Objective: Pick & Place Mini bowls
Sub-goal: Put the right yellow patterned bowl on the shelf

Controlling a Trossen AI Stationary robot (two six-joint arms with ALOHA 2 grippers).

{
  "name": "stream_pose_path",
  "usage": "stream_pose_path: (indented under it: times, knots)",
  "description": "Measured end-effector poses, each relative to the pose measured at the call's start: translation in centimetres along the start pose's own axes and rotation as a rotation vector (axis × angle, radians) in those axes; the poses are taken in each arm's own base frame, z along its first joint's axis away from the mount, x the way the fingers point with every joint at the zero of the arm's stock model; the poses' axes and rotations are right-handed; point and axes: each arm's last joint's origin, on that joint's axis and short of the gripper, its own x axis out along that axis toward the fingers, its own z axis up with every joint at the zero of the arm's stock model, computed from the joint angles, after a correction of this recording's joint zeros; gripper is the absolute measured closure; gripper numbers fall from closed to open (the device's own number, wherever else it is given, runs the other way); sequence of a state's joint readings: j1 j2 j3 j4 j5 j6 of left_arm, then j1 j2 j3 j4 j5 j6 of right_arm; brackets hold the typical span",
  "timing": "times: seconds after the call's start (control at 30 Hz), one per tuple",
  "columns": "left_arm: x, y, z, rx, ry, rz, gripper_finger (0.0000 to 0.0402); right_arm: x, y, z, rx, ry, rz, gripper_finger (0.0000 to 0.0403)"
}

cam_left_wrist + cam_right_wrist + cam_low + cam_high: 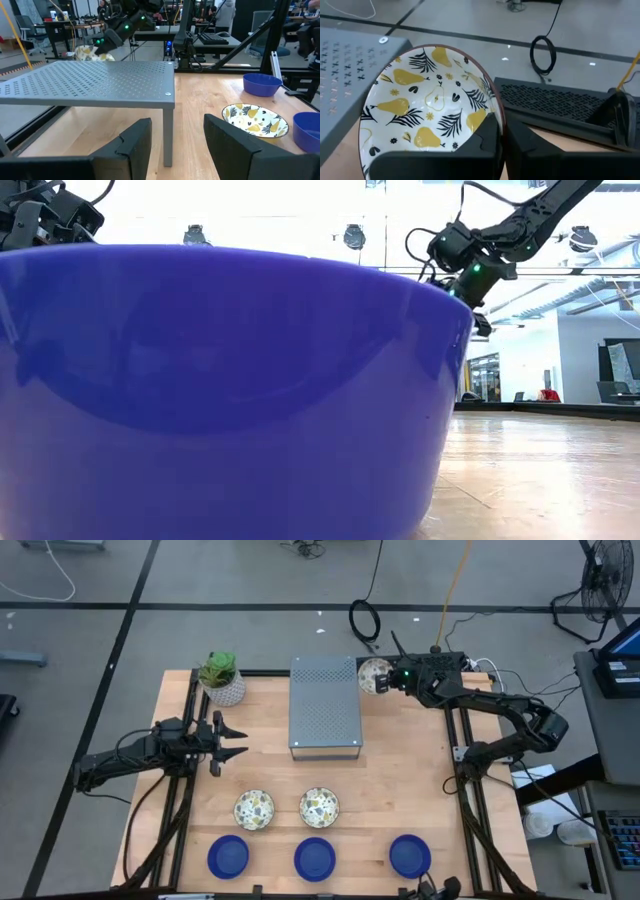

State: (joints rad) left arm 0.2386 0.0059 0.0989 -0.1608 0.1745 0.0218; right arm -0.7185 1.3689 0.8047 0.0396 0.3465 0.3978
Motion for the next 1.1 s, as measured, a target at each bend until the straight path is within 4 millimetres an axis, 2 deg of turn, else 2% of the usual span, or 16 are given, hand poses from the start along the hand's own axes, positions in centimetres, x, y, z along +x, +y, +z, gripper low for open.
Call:
stream_pose_path:
  times: [0.43,0.6,0.67,0.93,1.1]
  knots:
    - [0.0,0.0,0.0,0.000,0.000,0.000,0.0220,0.0,0.1,0.7,0.005,-0.087,-0.042,0.0402]
    - [0.0,0.0,0.0,0.000,0.000,0.000,0.0220,-0.1,0.4,1.5,0.038,-0.164,-0.005,0.0402]
    - [0.0,0.0,0.0,0.000,0.000,0.000,0.0220,-0.2,0.7,2.0,0.041,-0.200,0.064,0.0402]
    - [0.0,0.0,0.0,0.000,0.000,0.000,0.0220,-2.4,3.9,4.7,0.056,-0.475,0.376,0.0402]
    - [0.0,0.0,0.0,0.000,0.000,0.000,0.0220,-4.8,6.9,8.4,0.006,-0.480,0.474,0.0402]
